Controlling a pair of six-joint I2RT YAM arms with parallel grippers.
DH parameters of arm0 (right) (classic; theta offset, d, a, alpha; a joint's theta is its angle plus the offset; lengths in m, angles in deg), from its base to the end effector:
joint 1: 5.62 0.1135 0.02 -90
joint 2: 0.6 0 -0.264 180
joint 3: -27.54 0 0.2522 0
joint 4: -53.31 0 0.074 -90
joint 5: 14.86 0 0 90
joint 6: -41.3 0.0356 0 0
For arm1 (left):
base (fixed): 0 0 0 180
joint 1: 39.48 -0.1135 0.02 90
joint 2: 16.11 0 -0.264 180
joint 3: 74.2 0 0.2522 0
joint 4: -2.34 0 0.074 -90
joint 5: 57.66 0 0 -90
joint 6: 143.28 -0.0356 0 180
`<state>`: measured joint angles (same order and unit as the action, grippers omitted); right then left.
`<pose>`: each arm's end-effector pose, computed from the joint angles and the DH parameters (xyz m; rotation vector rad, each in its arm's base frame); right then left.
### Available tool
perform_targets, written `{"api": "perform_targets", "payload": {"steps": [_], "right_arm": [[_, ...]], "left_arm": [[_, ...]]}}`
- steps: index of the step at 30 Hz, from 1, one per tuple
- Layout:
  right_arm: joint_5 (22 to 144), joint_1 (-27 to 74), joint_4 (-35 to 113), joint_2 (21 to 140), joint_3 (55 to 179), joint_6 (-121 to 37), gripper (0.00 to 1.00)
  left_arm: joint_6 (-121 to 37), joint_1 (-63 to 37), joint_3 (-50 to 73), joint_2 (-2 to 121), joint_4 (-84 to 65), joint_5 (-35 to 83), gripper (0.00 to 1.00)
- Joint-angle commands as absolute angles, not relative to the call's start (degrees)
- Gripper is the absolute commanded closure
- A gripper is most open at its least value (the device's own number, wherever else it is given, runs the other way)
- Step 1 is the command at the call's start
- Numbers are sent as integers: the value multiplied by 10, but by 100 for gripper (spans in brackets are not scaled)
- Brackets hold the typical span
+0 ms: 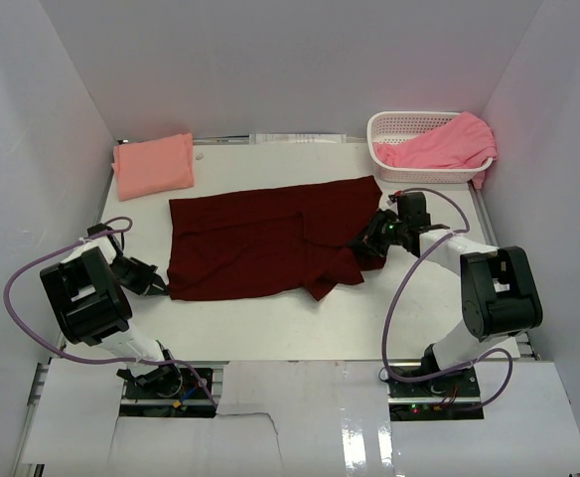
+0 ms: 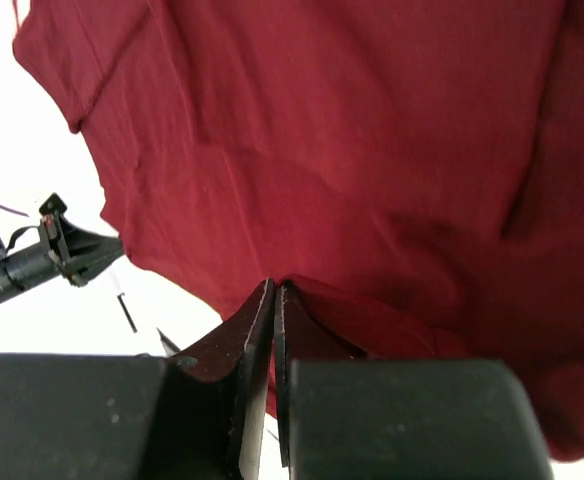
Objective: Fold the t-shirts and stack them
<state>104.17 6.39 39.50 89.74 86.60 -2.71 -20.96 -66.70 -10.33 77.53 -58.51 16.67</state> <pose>0.3009 0.0817 0.1721 0.4721 2.4554 1.0611 0.2307 0.1079 0.1435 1.5361 -2.6809 0.4240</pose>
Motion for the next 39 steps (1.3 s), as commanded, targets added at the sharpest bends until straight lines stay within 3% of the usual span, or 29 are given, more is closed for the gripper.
{"api": "perform_targets", "payload": {"steps": [1, 6, 8, 13, 18, 21, 28, 39], "right_arm": [[1027, 61, 428, 911, 907, -48, 92], [1012, 59, 482, 913, 897, -49, 92], [1005, 59, 426, 937, 933, -76, 80], [969, 62, 304, 961, 997, -163, 67], [883, 68, 225, 892, 1009, -238, 61], [864, 71, 195, 842, 989, -256, 50], [915, 71, 184, 777, 902, -254, 50], [953, 71, 219, 824, 849, -249, 55]], "left_arm": [[-220, -666, -120, 782, -540, 199, 99], [-221, -666, -120, 784, -540, 199, 99], [-222, -666, -119, 783, -541, 199, 99], [-222, -666, -120, 786, -539, 196, 99], [-223, -666, -121, 784, -538, 196, 99], [-223, -666, -121, 784, -539, 195, 99], [-223, -666, -121, 784, -539, 195, 99], [-223, -666, -120, 785, -539, 197, 100]]}}
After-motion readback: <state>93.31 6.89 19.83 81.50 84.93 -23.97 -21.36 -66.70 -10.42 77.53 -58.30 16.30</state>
